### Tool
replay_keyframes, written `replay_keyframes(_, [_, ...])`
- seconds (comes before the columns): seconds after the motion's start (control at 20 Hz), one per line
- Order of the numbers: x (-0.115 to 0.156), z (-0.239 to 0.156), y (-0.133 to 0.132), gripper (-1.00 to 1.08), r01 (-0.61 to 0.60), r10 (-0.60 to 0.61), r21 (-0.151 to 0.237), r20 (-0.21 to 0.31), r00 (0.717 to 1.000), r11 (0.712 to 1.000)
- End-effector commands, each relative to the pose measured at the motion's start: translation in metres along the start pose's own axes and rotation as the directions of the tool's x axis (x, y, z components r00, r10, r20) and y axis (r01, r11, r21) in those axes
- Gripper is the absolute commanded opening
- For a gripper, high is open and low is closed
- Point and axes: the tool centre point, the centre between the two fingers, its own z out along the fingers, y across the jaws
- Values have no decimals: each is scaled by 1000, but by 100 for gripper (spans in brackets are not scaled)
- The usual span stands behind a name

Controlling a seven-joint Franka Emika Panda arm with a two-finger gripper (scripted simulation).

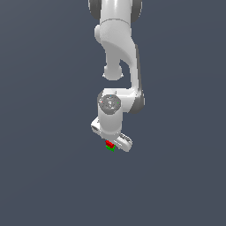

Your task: Stack the red cube on top of the green cube.

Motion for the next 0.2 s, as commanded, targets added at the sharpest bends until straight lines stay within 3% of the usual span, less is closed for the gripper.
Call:
replay_keyframes(0.0, [0, 0, 0, 100, 0, 0, 0, 0, 1000, 1000])
replay_keyframes(0.15, [0, 0, 0, 100, 0, 0, 0, 0, 1000, 1000])
